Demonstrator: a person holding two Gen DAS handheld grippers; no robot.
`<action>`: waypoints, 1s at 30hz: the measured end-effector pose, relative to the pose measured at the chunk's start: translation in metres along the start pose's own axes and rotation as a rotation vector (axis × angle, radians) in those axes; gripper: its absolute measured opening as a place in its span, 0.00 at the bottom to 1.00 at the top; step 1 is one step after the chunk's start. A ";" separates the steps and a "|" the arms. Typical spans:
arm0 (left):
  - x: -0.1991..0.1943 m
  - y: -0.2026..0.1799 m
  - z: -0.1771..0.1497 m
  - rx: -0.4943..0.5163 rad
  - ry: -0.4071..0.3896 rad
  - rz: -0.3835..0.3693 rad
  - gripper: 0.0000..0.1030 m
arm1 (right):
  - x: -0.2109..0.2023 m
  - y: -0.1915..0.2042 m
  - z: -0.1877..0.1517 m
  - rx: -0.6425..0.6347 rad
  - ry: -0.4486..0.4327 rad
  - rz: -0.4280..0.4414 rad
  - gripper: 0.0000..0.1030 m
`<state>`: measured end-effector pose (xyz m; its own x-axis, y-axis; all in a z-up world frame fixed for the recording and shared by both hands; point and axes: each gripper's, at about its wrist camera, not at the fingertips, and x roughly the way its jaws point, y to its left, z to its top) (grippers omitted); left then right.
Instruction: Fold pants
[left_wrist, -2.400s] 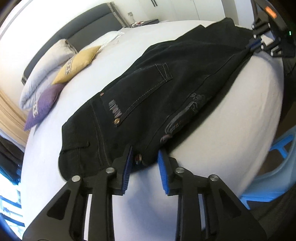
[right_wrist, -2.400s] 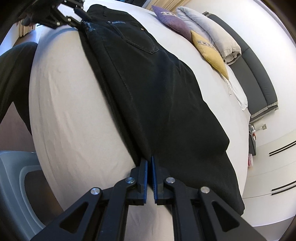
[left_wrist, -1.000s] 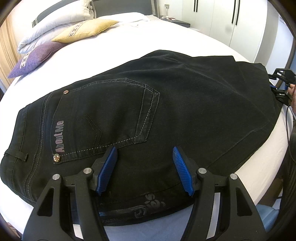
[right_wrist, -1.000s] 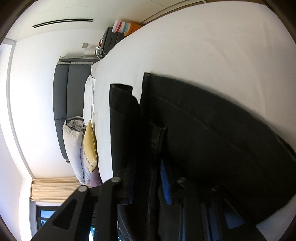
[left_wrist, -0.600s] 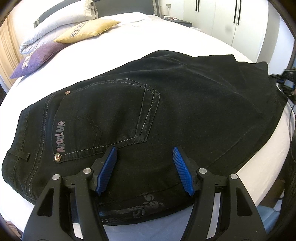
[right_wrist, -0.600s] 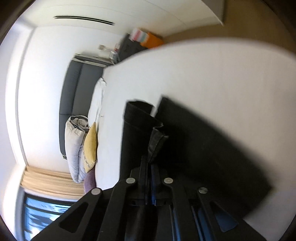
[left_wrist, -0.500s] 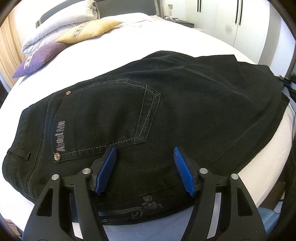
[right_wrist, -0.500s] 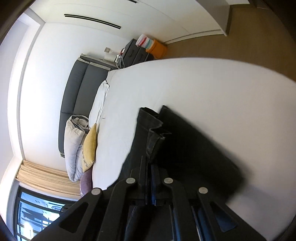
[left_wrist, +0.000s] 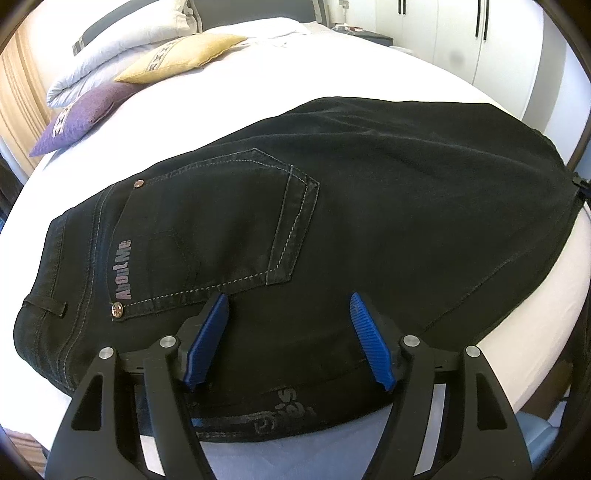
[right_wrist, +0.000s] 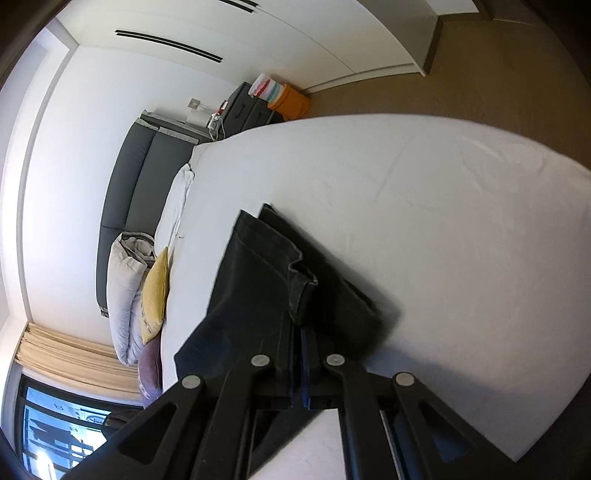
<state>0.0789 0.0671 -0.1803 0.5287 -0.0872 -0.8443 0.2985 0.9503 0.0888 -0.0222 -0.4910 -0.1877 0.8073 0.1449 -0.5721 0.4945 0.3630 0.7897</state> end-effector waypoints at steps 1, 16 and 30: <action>-0.001 0.000 0.001 0.005 0.006 -0.003 0.66 | -0.004 0.003 0.000 0.001 -0.004 0.003 0.03; -0.004 0.009 -0.008 0.024 0.001 -0.041 0.67 | 0.000 -0.007 -0.006 -0.075 0.037 -0.085 0.03; -0.003 0.010 -0.013 0.009 -0.011 -0.048 0.72 | 0.024 0.133 0.027 -0.573 0.141 -0.108 0.23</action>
<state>0.0701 0.0810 -0.1834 0.5223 -0.1360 -0.8419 0.3306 0.9423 0.0529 0.0721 -0.4642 -0.0908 0.6920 0.1865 -0.6974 0.2875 0.8150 0.5031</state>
